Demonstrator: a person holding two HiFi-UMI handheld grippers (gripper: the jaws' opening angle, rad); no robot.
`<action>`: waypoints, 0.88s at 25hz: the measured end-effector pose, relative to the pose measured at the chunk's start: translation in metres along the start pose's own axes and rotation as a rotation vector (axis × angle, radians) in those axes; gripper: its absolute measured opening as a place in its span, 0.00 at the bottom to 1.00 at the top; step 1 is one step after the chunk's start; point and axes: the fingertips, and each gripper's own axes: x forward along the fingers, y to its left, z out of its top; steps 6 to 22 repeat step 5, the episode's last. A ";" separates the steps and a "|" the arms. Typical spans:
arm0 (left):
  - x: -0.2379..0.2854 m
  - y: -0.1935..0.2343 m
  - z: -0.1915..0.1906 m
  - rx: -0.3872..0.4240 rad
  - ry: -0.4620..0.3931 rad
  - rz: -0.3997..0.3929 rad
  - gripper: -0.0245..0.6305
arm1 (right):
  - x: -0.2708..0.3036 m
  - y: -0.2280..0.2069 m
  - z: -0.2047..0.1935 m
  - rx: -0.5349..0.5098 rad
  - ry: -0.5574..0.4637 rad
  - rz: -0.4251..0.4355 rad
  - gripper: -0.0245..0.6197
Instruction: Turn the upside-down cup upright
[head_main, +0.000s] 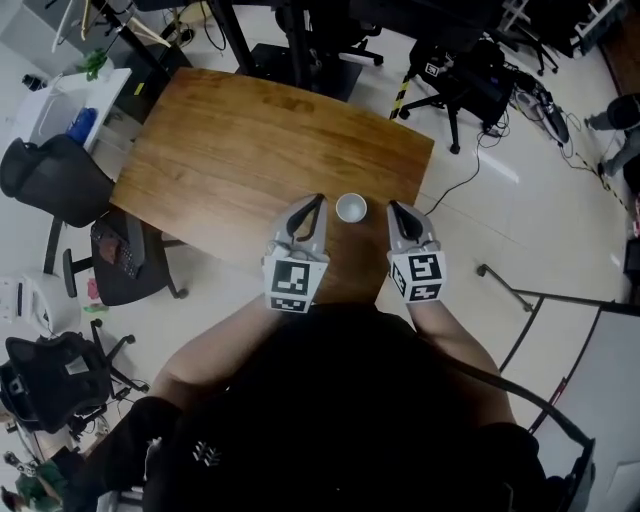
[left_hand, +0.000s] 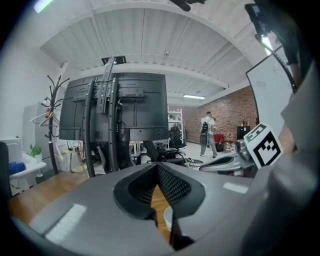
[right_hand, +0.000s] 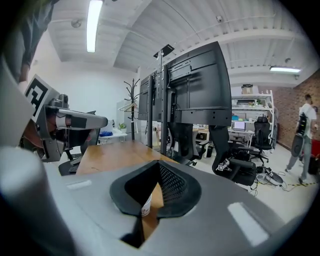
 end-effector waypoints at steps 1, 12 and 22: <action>0.002 -0.002 0.001 0.006 -0.003 -0.014 0.04 | -0.001 -0.001 0.000 0.003 -0.003 -0.007 0.04; 0.010 -0.006 0.003 0.018 -0.006 -0.051 0.04 | -0.003 -0.007 0.003 0.005 -0.016 -0.026 0.04; 0.010 -0.006 0.003 0.018 -0.006 -0.051 0.04 | -0.003 -0.007 0.003 0.005 -0.016 -0.026 0.04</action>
